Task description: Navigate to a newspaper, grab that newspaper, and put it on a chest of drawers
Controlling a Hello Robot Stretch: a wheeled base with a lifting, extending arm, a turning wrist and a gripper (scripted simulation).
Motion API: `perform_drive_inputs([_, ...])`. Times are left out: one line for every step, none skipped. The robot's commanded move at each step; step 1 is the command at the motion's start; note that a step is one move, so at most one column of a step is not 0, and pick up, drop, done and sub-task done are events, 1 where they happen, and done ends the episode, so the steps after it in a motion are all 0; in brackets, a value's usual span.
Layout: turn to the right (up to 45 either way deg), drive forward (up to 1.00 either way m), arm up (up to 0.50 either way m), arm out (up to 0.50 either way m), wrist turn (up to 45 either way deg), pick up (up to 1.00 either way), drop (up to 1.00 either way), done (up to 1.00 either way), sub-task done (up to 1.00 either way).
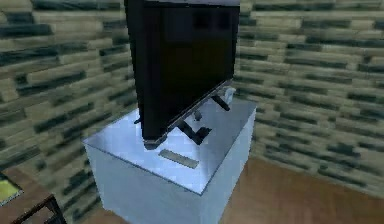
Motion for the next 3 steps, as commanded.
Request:
perform_drive_inputs([27.0,0.0,0.0,0.0,0.0,0.0,0.0,0.0,0.0])
perform_drive_inputs([0.0,0.6,0.0,0.0,0.0,0.0,0.0,0.0,0.0])
perform_drive_inputs([-45.0,0.0,0.0,0.0,0.0,0.0,0.0,0.0,0.0])
